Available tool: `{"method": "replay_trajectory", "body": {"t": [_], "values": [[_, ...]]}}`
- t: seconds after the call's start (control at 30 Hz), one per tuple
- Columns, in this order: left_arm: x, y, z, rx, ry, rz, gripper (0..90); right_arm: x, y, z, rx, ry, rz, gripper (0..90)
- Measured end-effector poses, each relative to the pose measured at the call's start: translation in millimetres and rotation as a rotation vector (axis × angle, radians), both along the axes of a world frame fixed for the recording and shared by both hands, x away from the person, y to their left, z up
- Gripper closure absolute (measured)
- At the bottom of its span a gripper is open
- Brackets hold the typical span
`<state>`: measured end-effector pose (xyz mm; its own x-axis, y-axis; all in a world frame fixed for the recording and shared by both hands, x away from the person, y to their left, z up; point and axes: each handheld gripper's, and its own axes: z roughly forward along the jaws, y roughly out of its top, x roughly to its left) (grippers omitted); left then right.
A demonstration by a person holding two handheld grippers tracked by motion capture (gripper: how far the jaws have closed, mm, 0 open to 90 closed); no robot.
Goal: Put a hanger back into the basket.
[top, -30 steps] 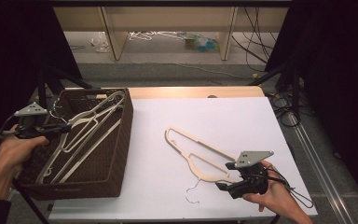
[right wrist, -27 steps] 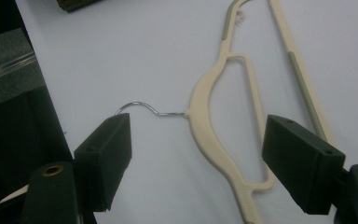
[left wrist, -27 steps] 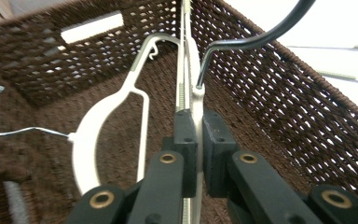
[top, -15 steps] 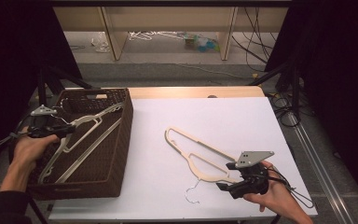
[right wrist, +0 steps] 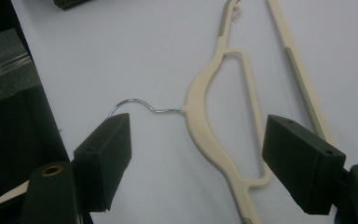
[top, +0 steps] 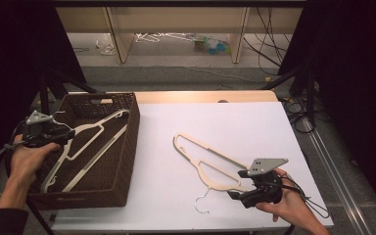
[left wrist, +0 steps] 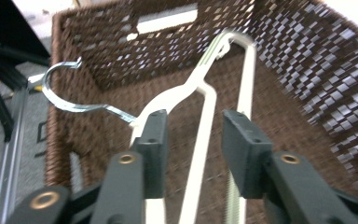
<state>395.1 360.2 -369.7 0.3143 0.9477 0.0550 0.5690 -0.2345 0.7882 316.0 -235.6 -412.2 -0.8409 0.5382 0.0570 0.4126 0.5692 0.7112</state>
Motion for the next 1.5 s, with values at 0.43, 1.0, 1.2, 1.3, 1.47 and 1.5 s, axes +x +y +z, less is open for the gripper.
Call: {"method": "replay_trajectory", "body": {"t": [0.43,1.0,1.2,1.3,1.47,1.5], "values": [[-57.4,-102.2,30.9,-0.159,-0.146,-0.264,38.6,5.3,-7.6,-8.3,-0.004,-0.015,-0.053,24.1],[-107.1,-197.3,-17.3,-0.248,-0.160,-0.470,18.8,9.2,-13.2,-16.1,-0.013,0.008,-0.063,23.3],[-112.6,-211.2,-43.5,-0.232,-0.166,-0.483,16.3,9.4,-15.0,-18.2,-0.020,0.016,-0.059,23.2],[-114.9,-213.8,-52.8,-0.240,-0.166,-0.491,16.4,8.9,-14.6,-19.0,-0.027,0.013,-0.063,23.2],[-117.2,-213.1,-57.0,-0.241,-0.210,-0.497,16.4,8.2,-11.8,-20.4,-0.023,0.016,-0.061,23.2],[-117.4,-211.9,-58.4,-0.244,-0.218,-0.497,16.4,8.8,-11.7,-21.2,-0.029,0.005,-0.061,23.3]]}}
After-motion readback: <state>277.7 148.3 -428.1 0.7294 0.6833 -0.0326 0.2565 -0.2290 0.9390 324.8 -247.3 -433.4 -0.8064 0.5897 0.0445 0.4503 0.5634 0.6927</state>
